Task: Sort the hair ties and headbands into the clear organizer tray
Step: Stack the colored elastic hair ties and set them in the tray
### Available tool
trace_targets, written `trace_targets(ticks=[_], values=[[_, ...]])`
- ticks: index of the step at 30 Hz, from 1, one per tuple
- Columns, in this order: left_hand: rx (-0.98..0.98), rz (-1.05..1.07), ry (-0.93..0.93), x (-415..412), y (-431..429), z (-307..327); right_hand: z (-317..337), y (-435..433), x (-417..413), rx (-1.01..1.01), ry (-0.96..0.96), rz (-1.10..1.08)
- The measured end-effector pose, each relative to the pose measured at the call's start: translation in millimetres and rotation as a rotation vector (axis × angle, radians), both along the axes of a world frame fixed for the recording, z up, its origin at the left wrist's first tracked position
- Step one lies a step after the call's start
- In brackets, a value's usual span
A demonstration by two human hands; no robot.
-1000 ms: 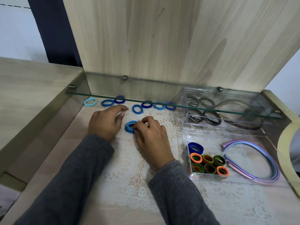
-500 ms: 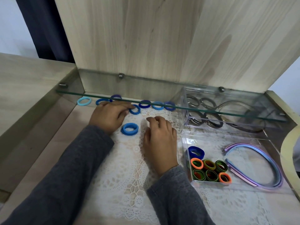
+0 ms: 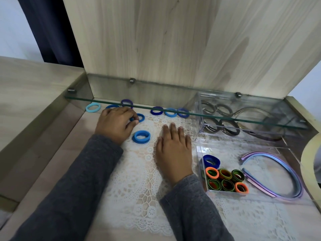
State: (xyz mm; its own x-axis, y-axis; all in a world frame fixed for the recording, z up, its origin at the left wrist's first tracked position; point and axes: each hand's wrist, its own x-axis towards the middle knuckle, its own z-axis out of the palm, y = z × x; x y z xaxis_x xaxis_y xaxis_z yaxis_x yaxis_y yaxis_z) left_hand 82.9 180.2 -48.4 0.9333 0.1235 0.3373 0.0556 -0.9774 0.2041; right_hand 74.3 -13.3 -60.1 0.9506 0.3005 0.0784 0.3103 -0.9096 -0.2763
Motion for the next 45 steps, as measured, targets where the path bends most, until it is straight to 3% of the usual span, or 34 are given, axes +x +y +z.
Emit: trace_targets(ticks=[3, 9, 15, 26, 38, 42, 45], values=[[-0.073, 0.019, -0.017, -9.8, -1.9, -2.5, 0.5, 0.2, 0.3, -0.004, 0.009, 0.004], [-0.206, 0.001, -0.244, -35.0, -8.4, -8.4, 0.4, 0.7, -1.9, 0.000, -0.020, -0.004], [-0.090, -0.062, -0.391, -52.6, -29.7, -11.0, 0.7, 0.4, -3.0, 0.012, -0.028, -0.004], [0.059, -0.118, -0.333, -56.7, -35.0, -18.6, -0.6, 0.3, -3.0, 0.033, -0.041, -0.008], [-0.041, -0.079, -0.313, -58.8, -39.3, -14.9, -1.7, -1.0, -1.6, 0.065, -0.046, -0.005], [-0.147, 0.091, -0.382, -59.2, -37.2, -10.2, 1.8, -2.2, -3.0, 0.152, -0.067, 0.013], [-0.094, 0.298, -0.251, -58.8, -31.6, -15.4, 7.0, -1.5, -6.5, 0.270, -0.142, 0.100]])
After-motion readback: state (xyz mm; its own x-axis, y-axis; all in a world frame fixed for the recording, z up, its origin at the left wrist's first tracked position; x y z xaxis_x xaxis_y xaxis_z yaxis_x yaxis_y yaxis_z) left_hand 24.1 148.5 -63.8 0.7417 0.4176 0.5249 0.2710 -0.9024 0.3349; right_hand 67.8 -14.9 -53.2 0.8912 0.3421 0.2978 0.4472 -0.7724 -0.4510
